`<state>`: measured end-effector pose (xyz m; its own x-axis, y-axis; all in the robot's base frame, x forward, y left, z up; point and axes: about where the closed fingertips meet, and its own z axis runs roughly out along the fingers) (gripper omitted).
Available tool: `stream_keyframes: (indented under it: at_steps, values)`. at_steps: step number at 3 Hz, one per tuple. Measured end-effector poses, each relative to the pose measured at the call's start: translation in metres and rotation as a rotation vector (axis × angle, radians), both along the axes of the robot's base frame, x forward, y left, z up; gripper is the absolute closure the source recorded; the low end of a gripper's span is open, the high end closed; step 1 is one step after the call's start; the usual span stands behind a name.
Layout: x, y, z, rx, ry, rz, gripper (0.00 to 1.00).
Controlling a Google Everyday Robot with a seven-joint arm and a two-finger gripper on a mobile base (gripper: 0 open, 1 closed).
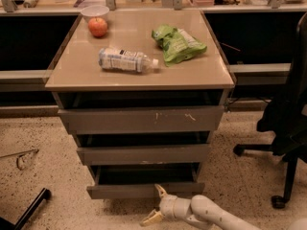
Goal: Close bottom drawer
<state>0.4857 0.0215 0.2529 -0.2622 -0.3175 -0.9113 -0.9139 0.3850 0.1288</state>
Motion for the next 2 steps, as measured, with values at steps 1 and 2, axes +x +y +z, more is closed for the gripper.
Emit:
stream_keyframes:
  at_steps: [1,2]
  values:
    - [-0.005,-0.002,-0.014,0.017,0.035,-0.006,0.00]
    - [-0.004,0.006,-0.037,0.026,0.090,0.022,0.00]
